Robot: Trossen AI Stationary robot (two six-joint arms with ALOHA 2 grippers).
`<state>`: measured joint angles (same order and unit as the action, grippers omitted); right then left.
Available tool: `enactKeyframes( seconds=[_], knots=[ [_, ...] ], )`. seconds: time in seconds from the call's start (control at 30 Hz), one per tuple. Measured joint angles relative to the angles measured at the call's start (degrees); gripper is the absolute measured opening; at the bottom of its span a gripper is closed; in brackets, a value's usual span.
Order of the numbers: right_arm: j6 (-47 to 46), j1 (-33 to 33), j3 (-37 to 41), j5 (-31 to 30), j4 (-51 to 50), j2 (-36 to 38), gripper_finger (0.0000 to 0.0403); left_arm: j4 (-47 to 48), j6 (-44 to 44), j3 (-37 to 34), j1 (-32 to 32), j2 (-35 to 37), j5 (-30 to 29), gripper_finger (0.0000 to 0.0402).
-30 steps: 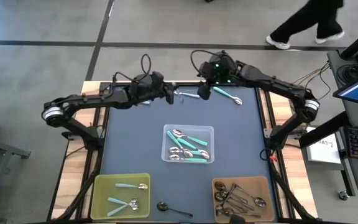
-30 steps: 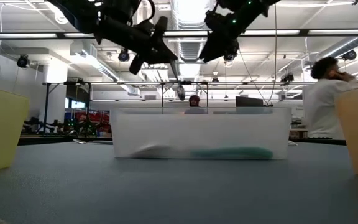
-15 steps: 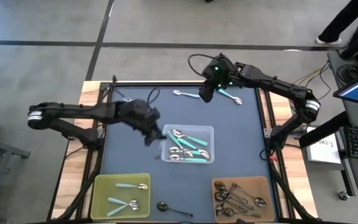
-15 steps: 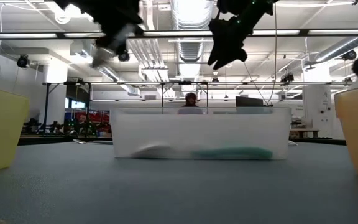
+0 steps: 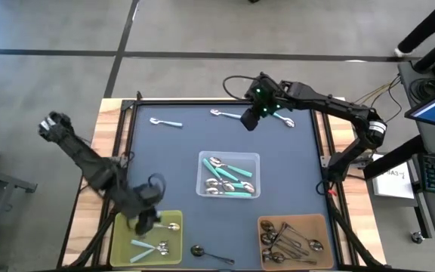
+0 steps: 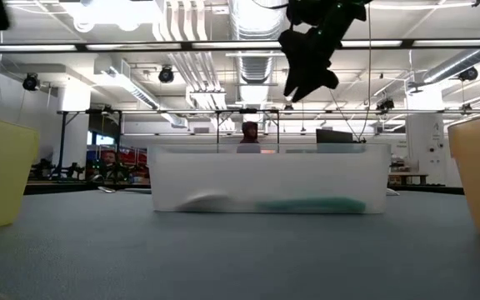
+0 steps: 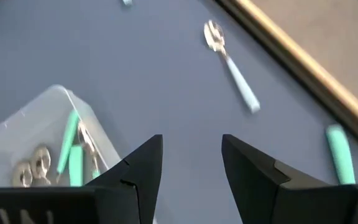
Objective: Sort silverware by color (type)
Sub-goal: Put the light blue spoon into the yellow bin, then put the green spoon into the transparent bin
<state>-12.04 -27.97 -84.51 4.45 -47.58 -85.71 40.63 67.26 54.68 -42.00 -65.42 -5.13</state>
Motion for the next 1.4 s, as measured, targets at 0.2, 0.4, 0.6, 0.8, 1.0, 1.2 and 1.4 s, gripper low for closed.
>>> enactKeyframes(
  seconds=[0.2, 0.4, 0.6, 0.8, 1.0, 1.2, 1.4],
  knots=[
    [-1.4, 0.0, 0.3, -0.1, -7.5, 0.0, 0.0147, 0.2, 8.6, -0.1, -6.4, -5.5, -1.1, 0.0038],
    [-1.4, 0.0, 0.3, -0.1, -11.0, 0.0, 0.0140, 0.3, 9.7, 1.6, -6.2, -10.4, 0.5, 0.0043],
    [1.3, 0.0, 0.3, -4.4, -13.7, 0.0, 0.0140, 1.3, 10.0, 5.0, -7.1, -15.0, 5.6, 0.0073],
    [7.7, -1.2, 0.3, -11.6, -15.0, 0.0, 0.0141, 11.0, 12.0, 8.5, -8.7, -19.0, 13.3, 0.0105],
    [12.0, -4.5, 0.4, -12.5, -14.9, 0.0, 0.0141, 21.1, 17.4, 12.1, -9.6, -21.0, 16.7, 0.0126],
    [15.1, -8.8, 0.4, -12.5, -14.7, 0.0, 0.0141, 28.5, 17.9, 16.8, -9.7, -21.3, 17.1, 0.0130],
    [14.7, -13.9, 2.5, -12.5, -10.1, 0.1, 0.0140, 35.7, 17.7, 20.7, -8.2, -21.3, 4.0, 0.0130]
  ],
)
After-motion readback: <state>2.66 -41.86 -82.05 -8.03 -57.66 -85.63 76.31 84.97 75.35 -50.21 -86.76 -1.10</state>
